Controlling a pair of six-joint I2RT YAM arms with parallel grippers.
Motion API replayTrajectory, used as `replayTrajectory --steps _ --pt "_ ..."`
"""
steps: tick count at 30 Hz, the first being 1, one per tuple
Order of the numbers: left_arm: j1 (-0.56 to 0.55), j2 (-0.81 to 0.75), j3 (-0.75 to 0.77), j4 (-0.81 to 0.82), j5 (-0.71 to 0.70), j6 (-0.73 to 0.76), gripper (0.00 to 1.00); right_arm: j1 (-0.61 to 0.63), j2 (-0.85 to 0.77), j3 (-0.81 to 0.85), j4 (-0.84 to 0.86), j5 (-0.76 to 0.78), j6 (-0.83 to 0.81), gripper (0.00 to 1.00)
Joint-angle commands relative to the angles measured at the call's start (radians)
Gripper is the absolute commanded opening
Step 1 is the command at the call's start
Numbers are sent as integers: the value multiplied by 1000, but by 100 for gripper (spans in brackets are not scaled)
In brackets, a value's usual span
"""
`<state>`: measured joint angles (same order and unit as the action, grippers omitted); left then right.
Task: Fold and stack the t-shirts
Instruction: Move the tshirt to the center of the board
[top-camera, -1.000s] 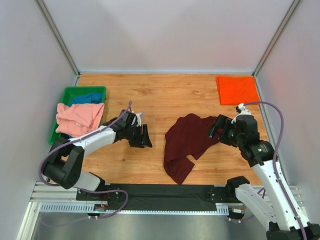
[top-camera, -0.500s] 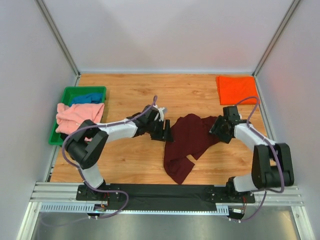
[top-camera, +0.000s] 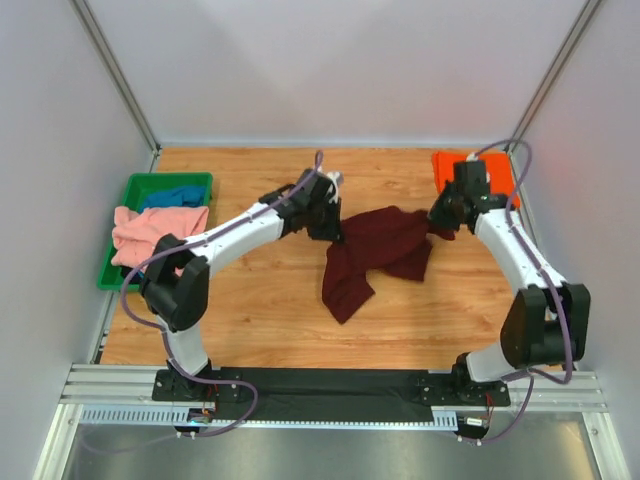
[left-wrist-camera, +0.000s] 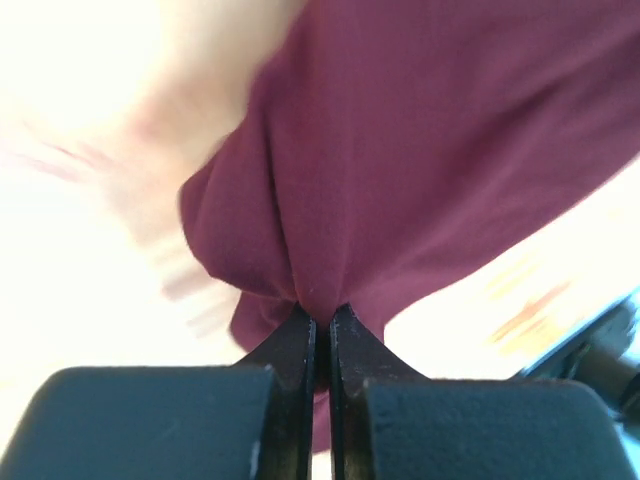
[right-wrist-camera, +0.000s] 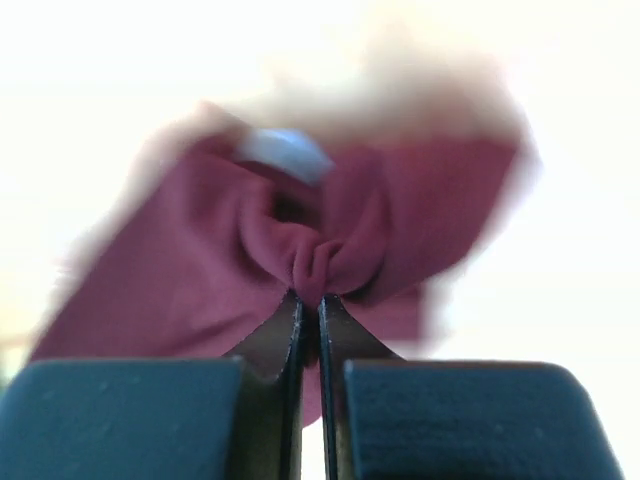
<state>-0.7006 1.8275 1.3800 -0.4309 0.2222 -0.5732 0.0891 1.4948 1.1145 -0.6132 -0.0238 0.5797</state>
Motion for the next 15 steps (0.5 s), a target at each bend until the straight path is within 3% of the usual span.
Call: replayTrajectory --steps 1,5,15 --pt "24 -200 241 -199 -197 81 0 11 -183 279 -138 65 -47 0" --pt "23 -269 329 -327 -158 104 0 12 -269 424 -259 61 -60 0" --pt "-19 -450 208 -456 -270 139 0 12 -514 416 -445 50 -55 0"
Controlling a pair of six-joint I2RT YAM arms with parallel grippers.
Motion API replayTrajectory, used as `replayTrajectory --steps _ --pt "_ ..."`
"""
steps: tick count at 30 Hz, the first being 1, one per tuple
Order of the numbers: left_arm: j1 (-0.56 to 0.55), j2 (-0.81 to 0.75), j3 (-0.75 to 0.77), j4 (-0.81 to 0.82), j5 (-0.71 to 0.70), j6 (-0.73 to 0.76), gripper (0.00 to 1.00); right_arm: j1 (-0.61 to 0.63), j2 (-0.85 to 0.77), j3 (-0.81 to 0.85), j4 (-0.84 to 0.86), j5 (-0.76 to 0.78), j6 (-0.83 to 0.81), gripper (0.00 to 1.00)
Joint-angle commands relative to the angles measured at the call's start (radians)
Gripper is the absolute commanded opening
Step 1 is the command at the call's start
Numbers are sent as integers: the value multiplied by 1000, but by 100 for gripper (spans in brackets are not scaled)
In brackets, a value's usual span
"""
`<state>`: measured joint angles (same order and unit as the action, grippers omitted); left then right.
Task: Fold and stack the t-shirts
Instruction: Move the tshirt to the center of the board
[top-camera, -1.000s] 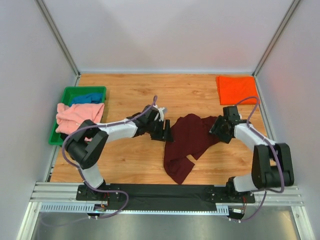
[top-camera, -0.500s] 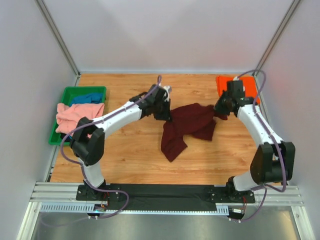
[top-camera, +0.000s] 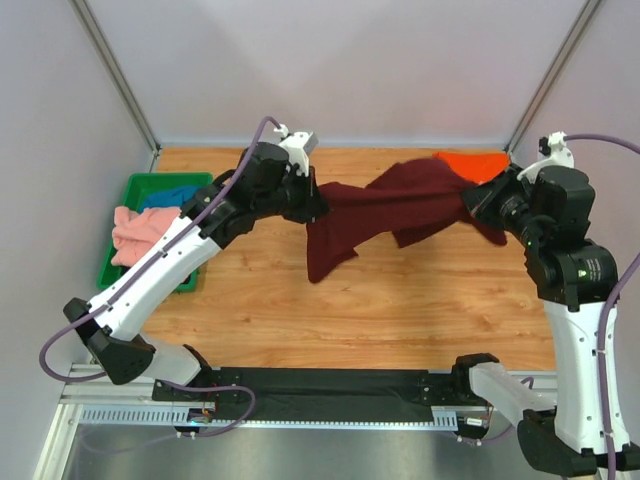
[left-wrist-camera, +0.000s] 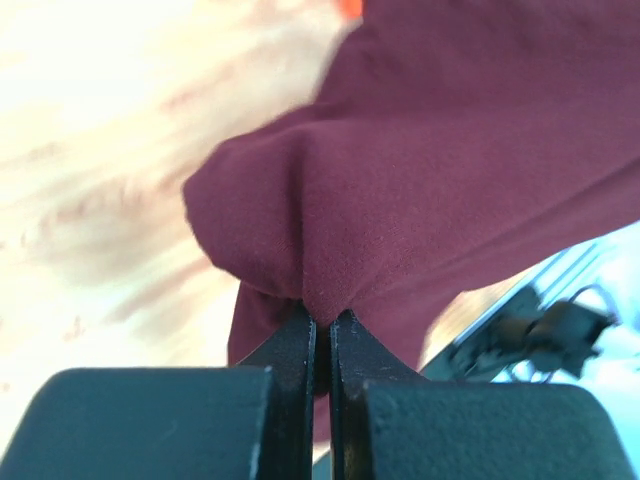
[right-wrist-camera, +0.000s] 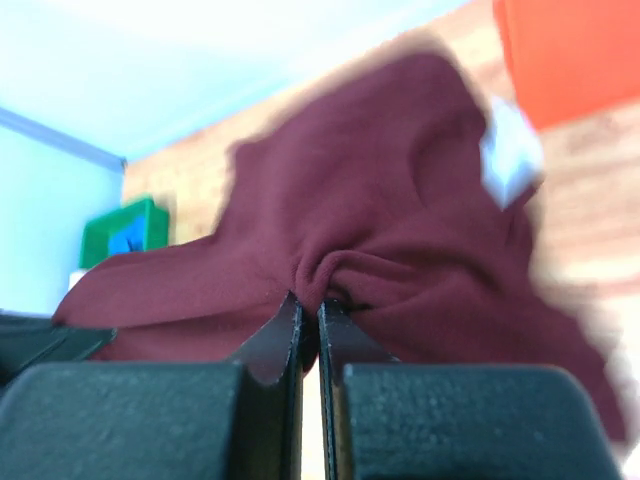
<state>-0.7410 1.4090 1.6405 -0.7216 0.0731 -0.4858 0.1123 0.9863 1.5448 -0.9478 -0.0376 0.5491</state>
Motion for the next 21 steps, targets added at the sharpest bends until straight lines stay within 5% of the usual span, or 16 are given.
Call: replayTrajectory --steps 1,6,10,14,17,21 --pt "22 -44 -68 -164 -134 55 0 -11 -14 -41 -121 65 -29 0" --pt "57 -9 -110 -162 -136 84 0 -11 38 -182 -42 97 -37 0" --pt "136 114 -159 -108 -90 90 2 -11 175 -298 197 1 -75 6" --pt "265 298 -145 -79 -14 69 26 -10 438 -263 325 -53 -132 15" --pt "315 346 -59 -108 -37 56 52 0 578 -106 226 -41 -153 20" --pt "258 254 -95 -69 -128 110 60 17 533 -112 142 19 -112 41"
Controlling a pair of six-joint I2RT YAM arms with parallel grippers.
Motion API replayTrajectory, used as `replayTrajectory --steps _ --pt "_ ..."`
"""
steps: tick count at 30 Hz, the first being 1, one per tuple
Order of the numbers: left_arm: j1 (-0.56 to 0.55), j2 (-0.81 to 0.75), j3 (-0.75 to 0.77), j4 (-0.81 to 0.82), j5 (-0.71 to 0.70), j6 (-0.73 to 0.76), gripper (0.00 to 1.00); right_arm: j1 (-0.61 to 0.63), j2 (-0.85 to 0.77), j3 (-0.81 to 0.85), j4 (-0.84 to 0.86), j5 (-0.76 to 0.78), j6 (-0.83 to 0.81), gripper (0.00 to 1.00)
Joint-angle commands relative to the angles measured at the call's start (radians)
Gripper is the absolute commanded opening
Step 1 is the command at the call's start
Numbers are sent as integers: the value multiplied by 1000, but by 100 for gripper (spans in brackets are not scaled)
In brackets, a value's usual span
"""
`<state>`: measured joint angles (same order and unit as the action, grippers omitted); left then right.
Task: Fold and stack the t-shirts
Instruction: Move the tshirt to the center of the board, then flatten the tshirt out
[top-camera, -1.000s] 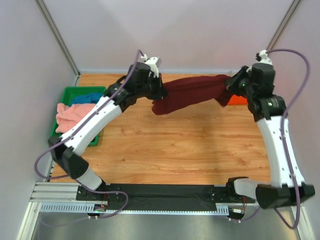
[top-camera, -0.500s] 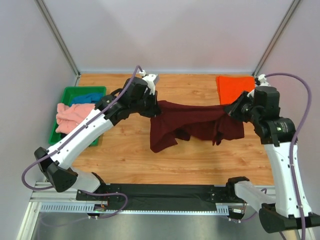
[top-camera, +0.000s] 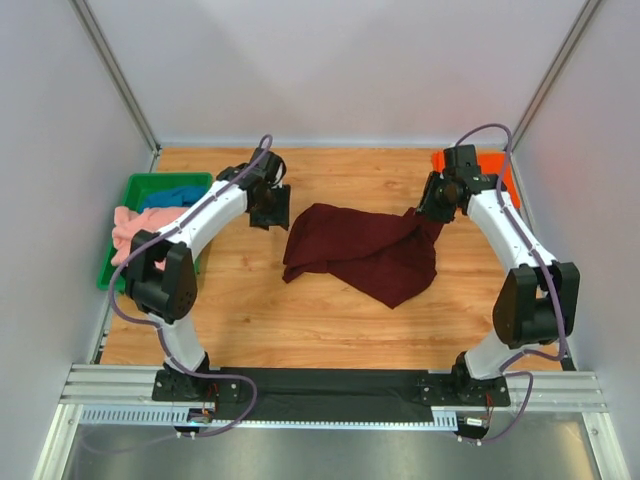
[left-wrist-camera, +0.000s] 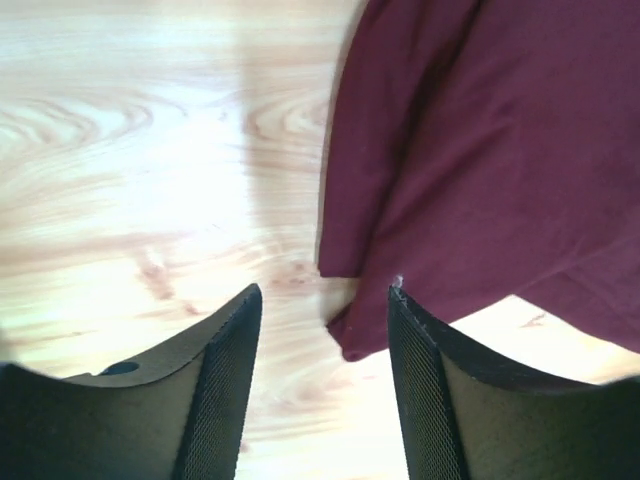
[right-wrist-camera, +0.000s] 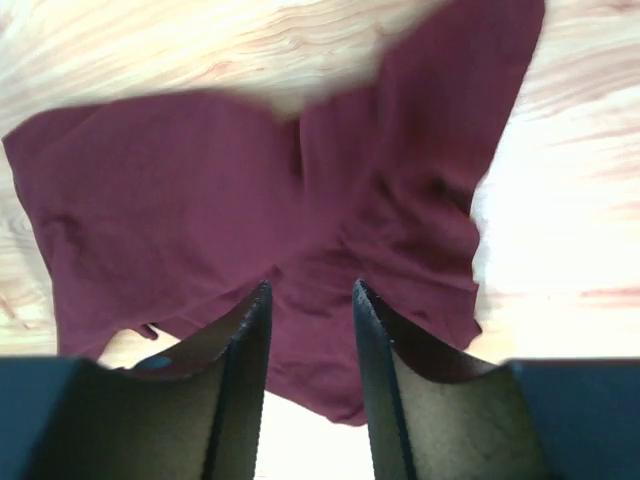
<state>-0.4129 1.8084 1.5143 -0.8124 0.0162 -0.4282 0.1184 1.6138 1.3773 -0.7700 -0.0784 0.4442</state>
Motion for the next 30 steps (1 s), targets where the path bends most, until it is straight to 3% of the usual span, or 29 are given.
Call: replayTrajectory --steps 1,5,9,13,20,30 --pt "-133 -173 0 71 -90 89 61 12 -121 -24 -22 58 40 43" --pt "-289 -245 -172 208 -37 114 59 35 -244 -240 87 14 111 45" --pt "-371 -181 -284 286 10 77 56 44 -233 -334 140 77 122 41" --pt "-372 -65 -270 274 -15 62 55 23 -190 -405 234 218 142 39" --pt "-372 -9 -258 257 -127 54 57 -28 -91 -443 293 232 142 39" --pt "-297 31 -224 256 -79 2 58 -75 -17 -452 365 212 143 34"
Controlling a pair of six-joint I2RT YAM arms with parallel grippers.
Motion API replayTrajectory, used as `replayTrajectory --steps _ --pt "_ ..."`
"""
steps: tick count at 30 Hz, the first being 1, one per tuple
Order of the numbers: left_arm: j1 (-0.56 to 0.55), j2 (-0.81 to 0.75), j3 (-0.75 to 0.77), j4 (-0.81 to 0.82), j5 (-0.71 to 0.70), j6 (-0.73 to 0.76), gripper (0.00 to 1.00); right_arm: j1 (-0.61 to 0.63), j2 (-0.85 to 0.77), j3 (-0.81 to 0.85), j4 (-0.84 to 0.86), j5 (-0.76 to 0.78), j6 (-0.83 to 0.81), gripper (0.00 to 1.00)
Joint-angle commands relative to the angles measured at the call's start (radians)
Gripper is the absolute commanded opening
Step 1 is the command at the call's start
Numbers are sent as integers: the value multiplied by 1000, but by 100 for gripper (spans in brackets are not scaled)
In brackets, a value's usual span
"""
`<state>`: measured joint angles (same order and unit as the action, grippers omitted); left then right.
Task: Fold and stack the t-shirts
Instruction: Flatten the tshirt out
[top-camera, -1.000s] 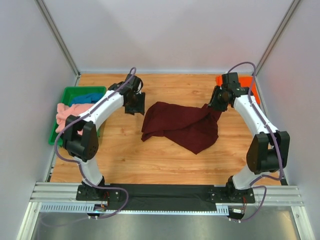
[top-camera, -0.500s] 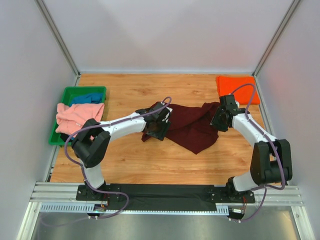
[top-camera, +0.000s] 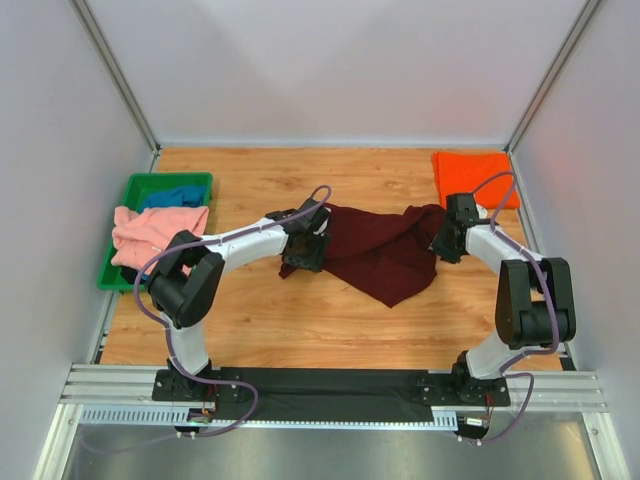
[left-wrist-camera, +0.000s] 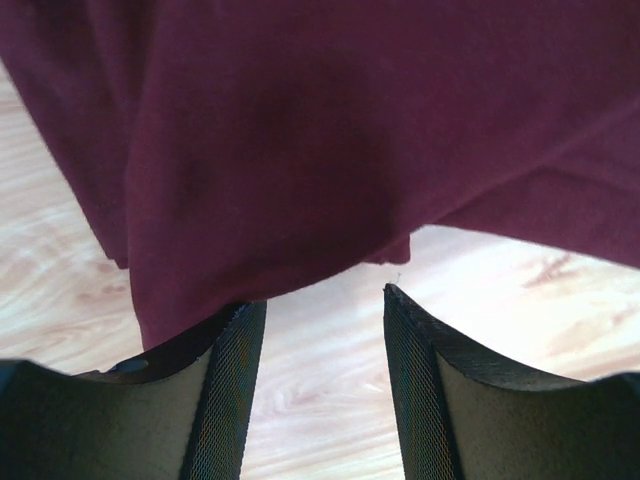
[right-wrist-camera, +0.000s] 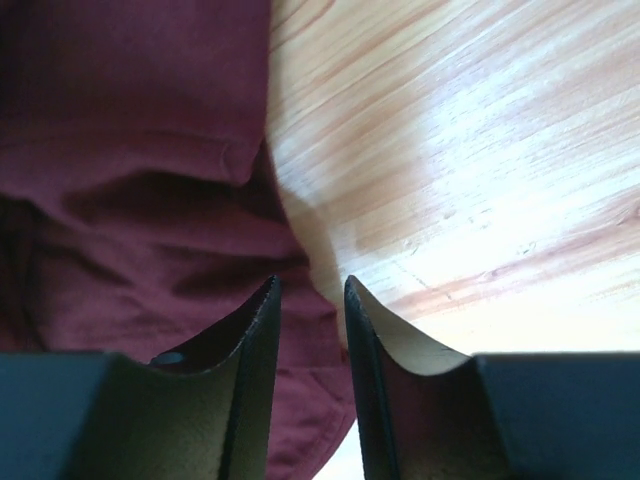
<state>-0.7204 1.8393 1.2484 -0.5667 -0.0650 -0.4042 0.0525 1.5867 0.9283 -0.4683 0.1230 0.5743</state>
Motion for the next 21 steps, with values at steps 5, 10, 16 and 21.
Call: replayTrajectory --steps 5,10,16,21 --pt "15 5 62 -1 -9 -16 58 -13 -10 -29 60 -3 47 31" --pt "22 12 75 -5 -9 -21 58 -13 -77 -59 77 -33 58 29" --pt "22 20 94 -10 1 -28 58 -14 -83 -82 77 -57 76 29" --pt "22 18 97 -15 1 -31 58 -13 -73 -105 85 -62 93 29"
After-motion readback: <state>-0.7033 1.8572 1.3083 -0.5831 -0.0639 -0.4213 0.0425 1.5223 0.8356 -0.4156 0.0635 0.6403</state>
